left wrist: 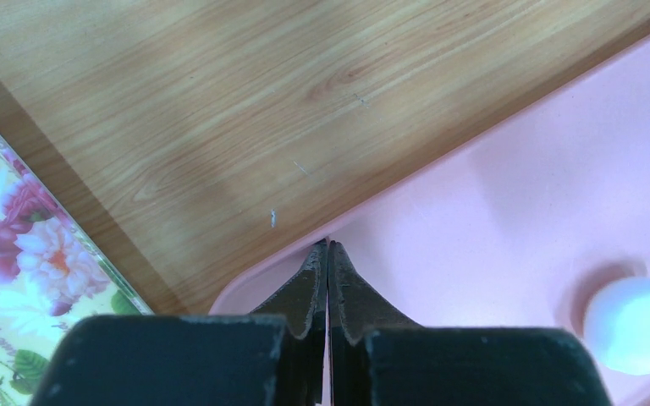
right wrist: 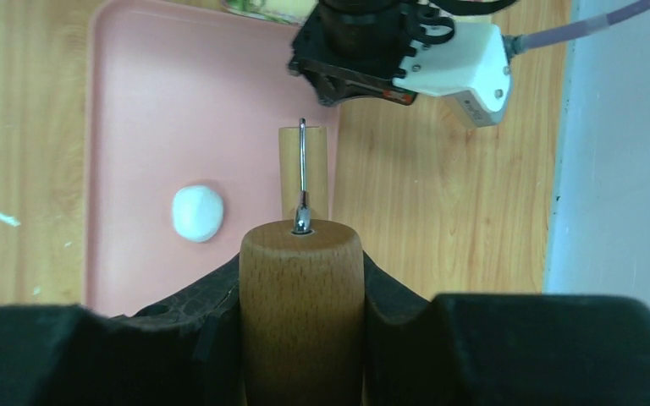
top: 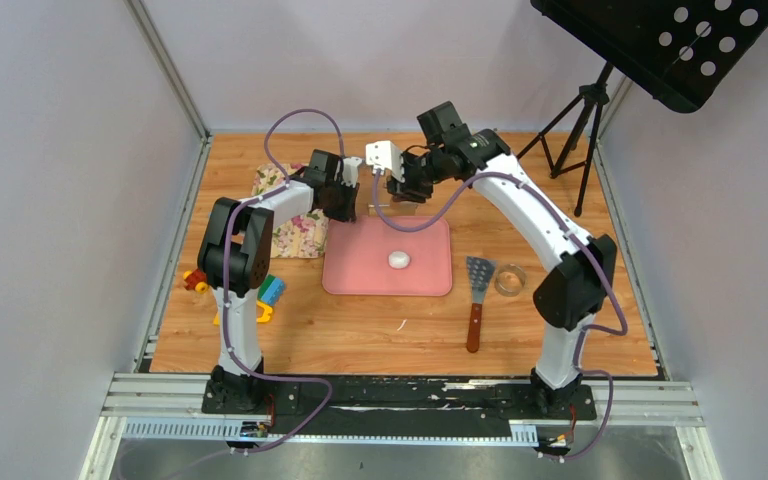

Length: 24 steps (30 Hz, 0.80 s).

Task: Roll out the dumpling wrappers from the dough
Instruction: Flatten out the dough on the work surface.

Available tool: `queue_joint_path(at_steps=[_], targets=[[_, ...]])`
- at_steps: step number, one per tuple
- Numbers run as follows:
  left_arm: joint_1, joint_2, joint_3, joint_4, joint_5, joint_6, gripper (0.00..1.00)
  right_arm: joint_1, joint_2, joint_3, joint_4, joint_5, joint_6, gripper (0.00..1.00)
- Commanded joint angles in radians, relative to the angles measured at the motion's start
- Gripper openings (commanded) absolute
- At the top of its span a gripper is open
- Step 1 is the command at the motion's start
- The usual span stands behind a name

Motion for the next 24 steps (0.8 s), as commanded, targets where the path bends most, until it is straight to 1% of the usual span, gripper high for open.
queue_joint_path(at_steps=[1, 7, 11, 13, 24], targets=[[-0.003, -0.008, -0.006, -0.010, -0.033, 0.019, 0.00, 0.032, -0.151, -0.100, -0.031, -0.034, 0.030, 0.00], [-0.005, -0.009, -0.007, -0.011, -0.034, 0.017, 0.00, 0.053, -0.250, -0.309, 0.057, -0.024, 0.105, 0.00], [-0.005, -0.010, -0.006, -0.012, -0.034, 0.017, 0.00, 0.061, -0.280, -0.397, 0.137, -0.013, 0.138, 0.00], [-0.004, -0.009, -0.006, -0.012, -0.034, 0.017, 0.00, 0.062, -0.276, -0.414, 0.169, -0.002, 0.157, 0.00], [-0.004, -0.011, -0.009, -0.008, -0.033, 0.019, 0.00, 0.074, -0.217, -0.420, 0.213, 0.018, 0.196, 0.00]])
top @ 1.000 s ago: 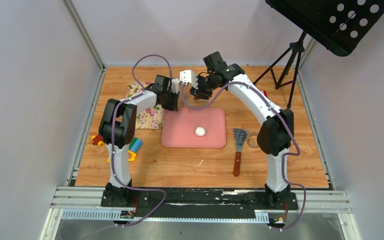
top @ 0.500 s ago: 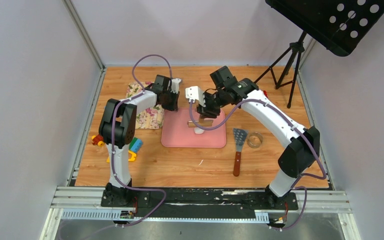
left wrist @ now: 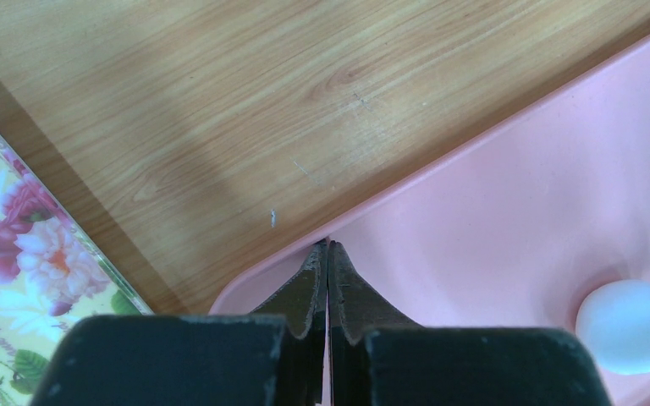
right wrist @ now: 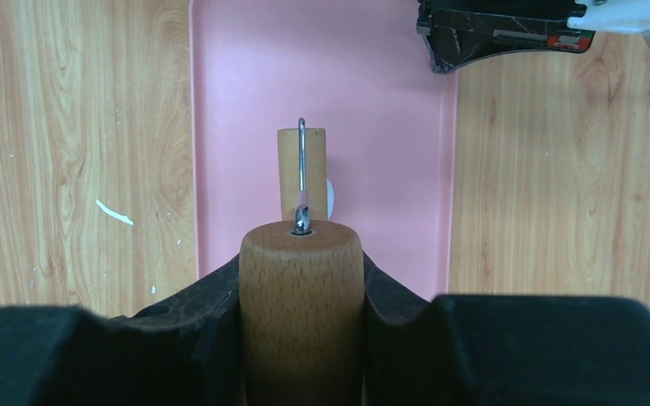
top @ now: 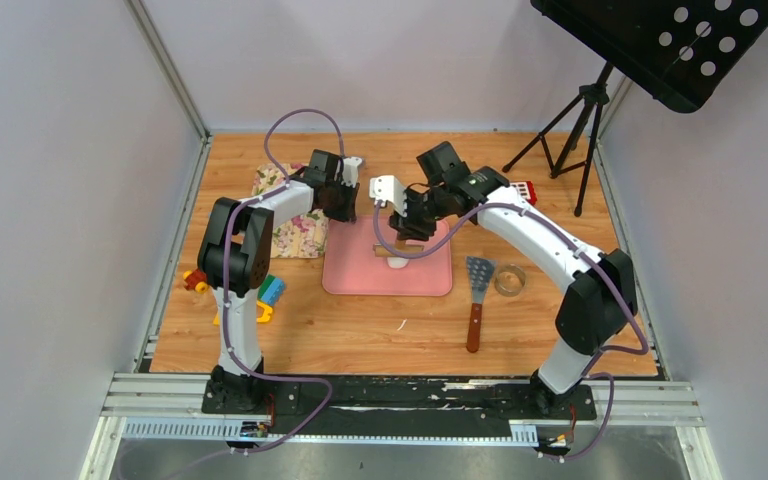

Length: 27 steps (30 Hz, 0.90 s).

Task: Roll out the dumpling wrappers from the dough
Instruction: Flatten out the dough on the work surface.

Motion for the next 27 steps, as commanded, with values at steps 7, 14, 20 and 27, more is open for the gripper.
queue_joint_path(at_steps=[7, 14, 20, 27], targets=[[-0.004, -0.012, -0.010, -0.008, -0.033, 0.019, 0.00, 0.019, 0.028, -0.014, 0.069, 0.000, 0.026, 0.00], [-0.004, -0.013, -0.012, -0.008, -0.035, 0.019, 0.00, 0.026, 0.049, -0.021, 0.070, 0.027, 0.020, 0.00], [-0.004, -0.012, -0.010, -0.008, -0.034, 0.018, 0.00, 0.028, 0.069, -0.015, 0.069, 0.042, 0.016, 0.00], [-0.004, -0.013, -0.010, -0.009, -0.034, 0.020, 0.00, 0.028, 0.021, 0.038, 0.025, -0.033, 0.027, 0.00]])
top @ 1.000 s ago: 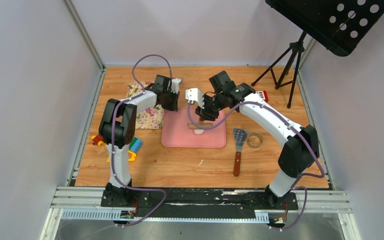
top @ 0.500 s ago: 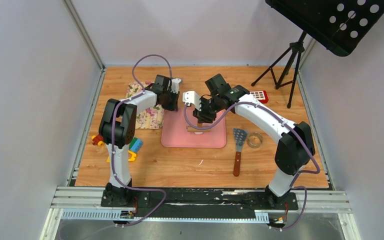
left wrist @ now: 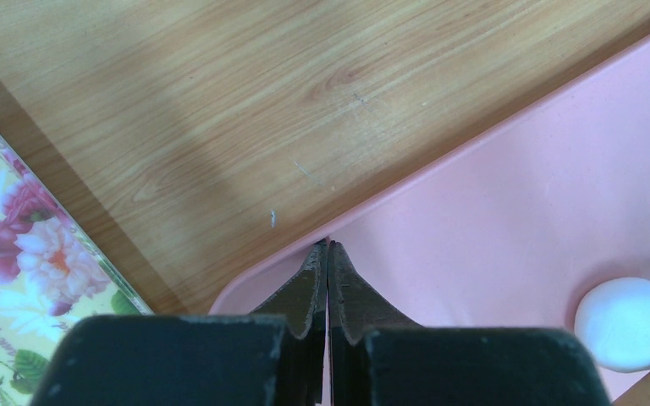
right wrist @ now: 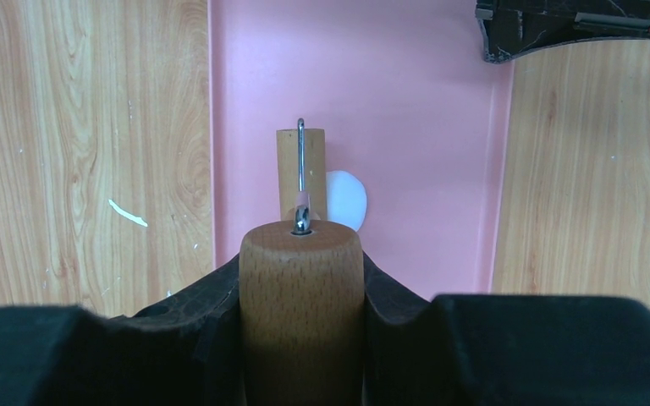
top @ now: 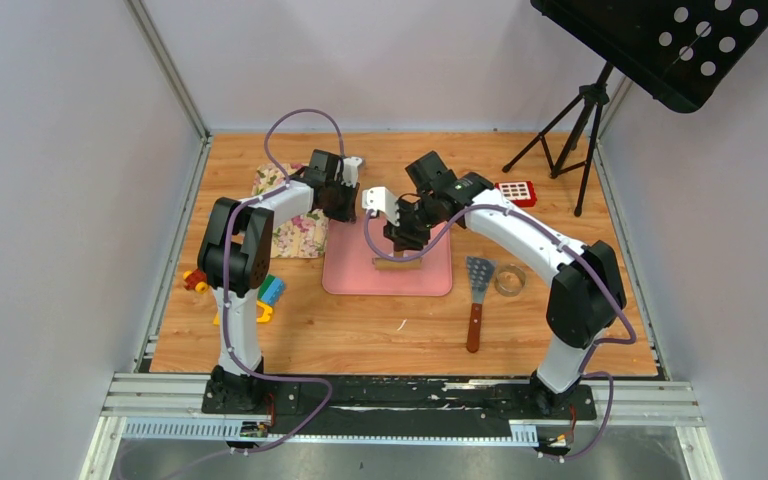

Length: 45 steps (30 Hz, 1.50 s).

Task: Roll out the dumpling wrappers from the dough
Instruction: Flatten out the dough on the work surface.

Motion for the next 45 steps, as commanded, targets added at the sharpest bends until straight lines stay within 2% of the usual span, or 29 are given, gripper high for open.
queue_joint_path(at_steps=[1, 7, 22, 30, 35, 41, 45], targets=[[-0.003, -0.012, -0.009, -0.009, -0.034, 0.019, 0.00, 0.001, -0.045, 0.079, -0.001, -0.054, 0.012, 0.00], [-0.003, -0.013, -0.010, -0.010, -0.032, 0.020, 0.00, -0.002, -0.057, 0.154, -0.048, -0.052, 0.011, 0.00], [-0.003, -0.017, -0.011, -0.010, -0.033, 0.022, 0.00, -0.002, 0.055, 0.101, -0.041, 0.062, -0.040, 0.00], [-0.003, -0.015, -0.010, -0.010, -0.037, 0.022, 0.00, -0.002, 0.074, 0.101, -0.041, 0.066, -0.052, 0.00], [-0.003, -0.014, -0.011, -0.010, -0.037, 0.022, 0.00, -0.002, 0.055, 0.092, -0.034, 0.059, -0.045, 0.00], [-0.003, -0.013, -0.010, -0.009, -0.036, 0.020, 0.00, -0.002, -0.016, 0.093, 0.056, 0.113, -0.025, 0.00], [-0.004, -0.017, -0.011, -0.010, -0.038, 0.021, 0.00, -0.001, -0.042, 0.112, 0.045, 0.082, -0.026, 0.00]])
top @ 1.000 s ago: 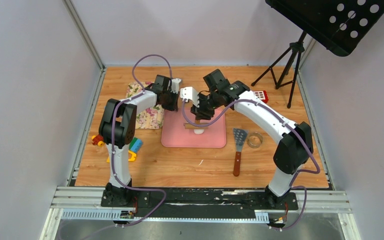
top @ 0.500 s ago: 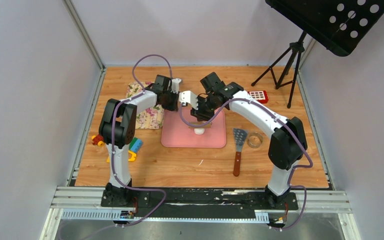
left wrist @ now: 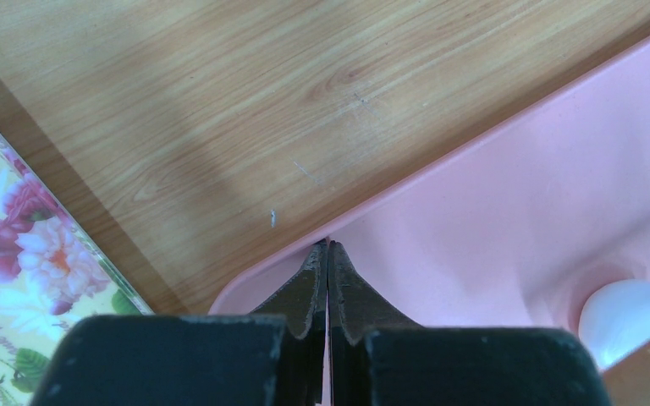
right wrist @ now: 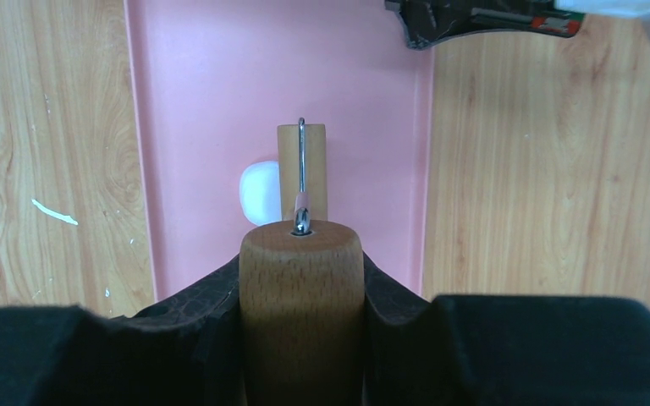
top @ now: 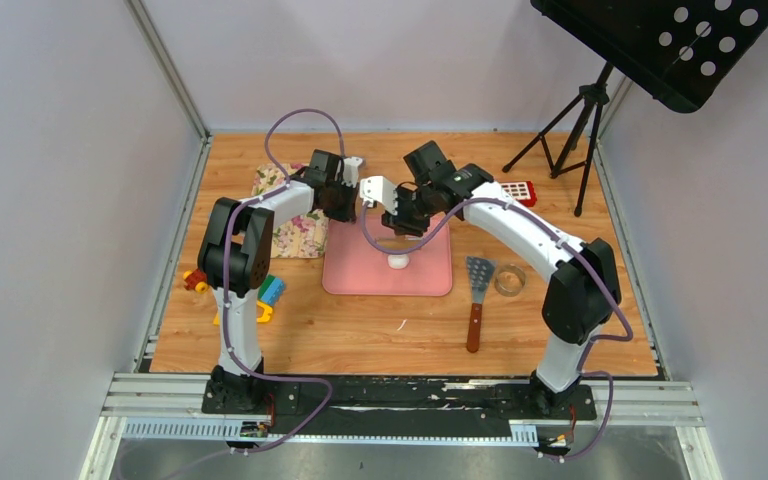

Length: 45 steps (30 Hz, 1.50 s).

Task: Roll out the dumpling wrappers from the dough
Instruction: Flatten out the dough on the work surface.

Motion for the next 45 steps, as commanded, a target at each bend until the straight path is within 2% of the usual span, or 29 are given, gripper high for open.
queue_joint_path(at_steps=[1, 11, 45], targets=[[0.000, -0.016, -0.010, -0.009, -0.030, 0.020, 0.00, 0.002, -0.091, 0.022, 0.049, -0.032, 0.007, 0.00], [0.000, -0.018, -0.010, -0.011, -0.027, 0.019, 0.00, 0.011, -0.098, -0.055, 0.015, -0.061, -0.036, 0.00], [0.000, -0.016, -0.009, -0.010, -0.032, 0.019, 0.00, 0.042, -0.084, -0.124, -0.009, -0.053, -0.050, 0.00]])
